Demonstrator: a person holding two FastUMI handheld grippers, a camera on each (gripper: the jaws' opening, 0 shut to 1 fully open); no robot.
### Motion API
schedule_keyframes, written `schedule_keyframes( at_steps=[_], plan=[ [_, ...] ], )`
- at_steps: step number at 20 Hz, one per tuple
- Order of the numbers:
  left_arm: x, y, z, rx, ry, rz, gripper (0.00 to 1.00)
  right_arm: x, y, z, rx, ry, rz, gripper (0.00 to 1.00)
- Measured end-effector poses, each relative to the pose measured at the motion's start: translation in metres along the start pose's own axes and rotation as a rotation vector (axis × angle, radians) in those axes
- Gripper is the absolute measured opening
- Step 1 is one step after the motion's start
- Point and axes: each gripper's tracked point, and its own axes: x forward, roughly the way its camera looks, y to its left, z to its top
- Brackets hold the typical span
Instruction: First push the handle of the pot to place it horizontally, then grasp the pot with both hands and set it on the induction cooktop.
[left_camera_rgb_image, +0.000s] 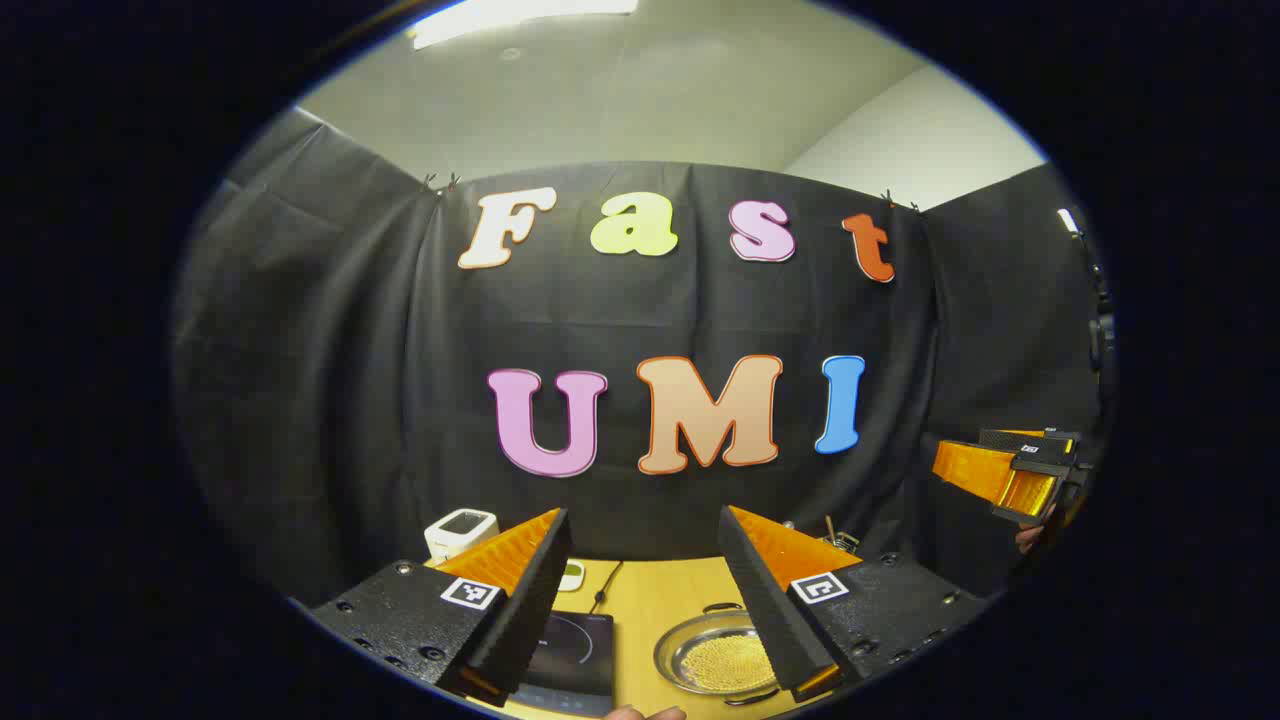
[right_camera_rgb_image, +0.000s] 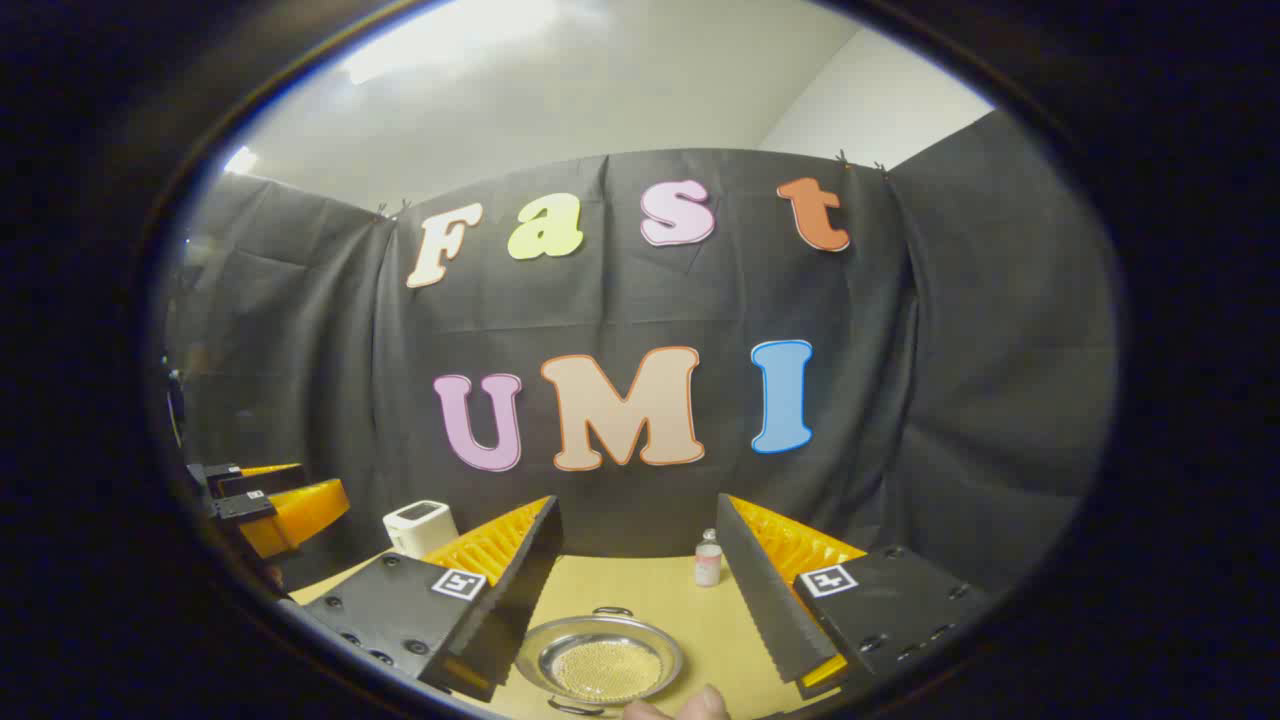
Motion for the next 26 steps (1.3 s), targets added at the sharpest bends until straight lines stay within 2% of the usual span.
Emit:
schedule_keyframes(
  at_steps=[3, 4, 9, 16, 19, 22, 24, 25, 26],
  plan=[
    [-0.006, 0.008, -0.003, -0.02, 0.017, 0.025, 0.9, -0.006, 0.002, -0.003, 0.009, 0.02, 0.009, 0.95],
    [-0.009, 0.012, -0.002, -0.021, 0.015, 0.038, 0.94, -0.007, 0.002, -0.003, 0.007, 0.023, 0.011, 0.95],
    [-0.026, 0.027, -0.004, -0.011, 0.014, 0.06, 0.93, -0.012, 0.008, 0.003, 0.017, 0.025, 0.016, 0.95],
    [-0.041, 0.044, -0.012, -0.023, 0.033, 0.079, 0.9, -0.021, 0.022, -0.01, -0.012, 0.072, 0.024, 0.96],
    [-0.045, 0.054, -0.015, -0.002, 0.04, 0.083, 0.9, -0.019, 0.027, -0.02, -0.047, 0.095, 0.009, 0.67],
    [-0.046, 0.063, -0.013, 0.022, 0.03, 0.081, 0.9, -0.016, 0.036, -0.032, -0.041, 0.119, 0.004, 0.24],
    [-0.047, 0.068, -0.012, 0.036, 0.024, 0.069, 0.9, -0.011, 0.046, -0.046, -0.019, 0.159, 0.024, 0.17],
    [-0.049, 0.069, -0.012, 0.041, 0.02, 0.059, 0.9, 0.001, 0.047, -0.055, -0.005, 0.168, 0.013, 0.07],
    [-0.048, 0.07, -0.012, 0.046, 0.015, 0.049, 0.9, -0.006, 0.049, -0.062, 0.022, 0.199, 0.021, 0.06]
  ],
)
